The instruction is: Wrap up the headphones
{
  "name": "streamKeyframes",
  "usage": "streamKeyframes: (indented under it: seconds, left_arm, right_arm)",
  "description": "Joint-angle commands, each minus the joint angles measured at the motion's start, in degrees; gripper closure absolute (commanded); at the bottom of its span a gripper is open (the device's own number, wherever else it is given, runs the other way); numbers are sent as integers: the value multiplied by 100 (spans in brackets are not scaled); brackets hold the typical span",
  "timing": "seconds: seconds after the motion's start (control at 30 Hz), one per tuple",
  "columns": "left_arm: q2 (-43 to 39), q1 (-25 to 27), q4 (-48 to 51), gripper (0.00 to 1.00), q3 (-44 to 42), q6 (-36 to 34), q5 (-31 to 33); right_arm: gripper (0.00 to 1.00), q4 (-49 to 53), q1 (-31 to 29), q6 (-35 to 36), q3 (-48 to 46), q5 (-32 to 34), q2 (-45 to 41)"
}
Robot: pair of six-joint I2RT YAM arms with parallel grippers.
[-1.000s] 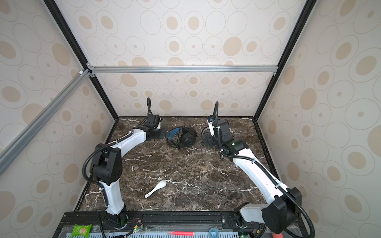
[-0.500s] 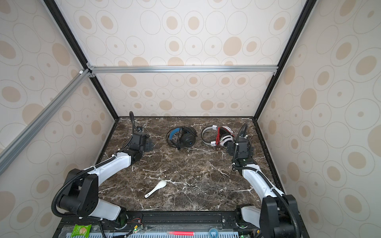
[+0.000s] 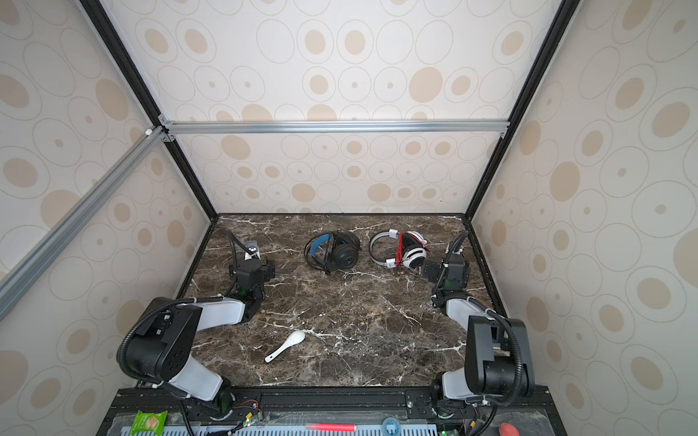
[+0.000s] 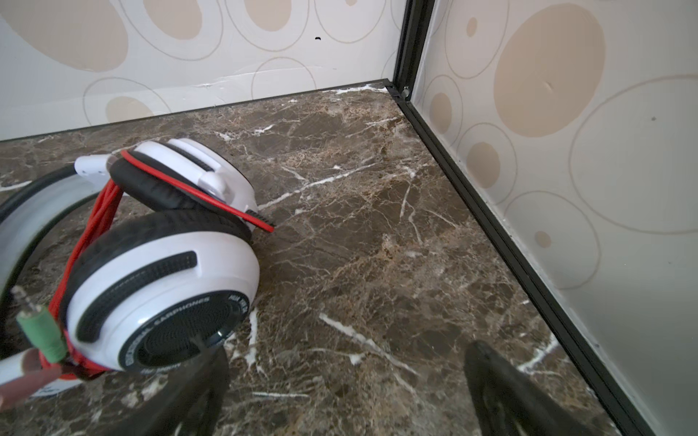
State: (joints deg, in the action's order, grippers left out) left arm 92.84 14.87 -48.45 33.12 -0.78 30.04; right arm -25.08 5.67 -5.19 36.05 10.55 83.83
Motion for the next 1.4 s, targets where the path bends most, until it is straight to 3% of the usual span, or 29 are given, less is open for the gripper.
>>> streamKeyframes:
  seconds: [0.0, 0.07, 0.17, 0.27, 0.33, 0.53, 0.8, 1.03, 1.3, 1.37]
  left_arm:
    - [290, -133, -1377, 2, 24, -564, -218]
    - [143, -150, -1461, 2, -124, -615, -544]
    - [-523, -149, -928, 2, -290, -593, -963]
    - [-976, -194, -659, 2, -617, -659, -952]
    - [-1055, -285, -705, 2, -851, -657, -981]
    - [-1147, -499, -1344, 2, -1500, -421, -1221]
    - [-659, -1046, -2144, 2, -1810, -17, -2009]
    - [-402, -1145, -2576, 2, -1936, 199, -1841]
    - [-246, -1251, -2834, 2, -2001, 239, -2100]
    - [-268, -1264, -2802, 2, -2003, 238, -2117]
  right_arm:
    - [0, -641, 65, -93, 233, -461, 318]
    - [0, -581, 66, 103, 321, -749, 389]
    - [0, 751, 57, 42, 652, -363, 79]
    - [0, 14, 66, 112, 51, -516, -216]
    - [0, 315, 66, 148, 204, -678, -193]
    - [0, 956, 57, 70, 418, -914, -215]
    - [0, 149, 16, -61, 154, -1382, -158]
    - [0, 686, -128, -35, 8, -1127, -493]
    - [0, -729, -150, -30, -706, -1281, -50]
    - [0, -1551, -153, -25, -1057, -1295, 56]
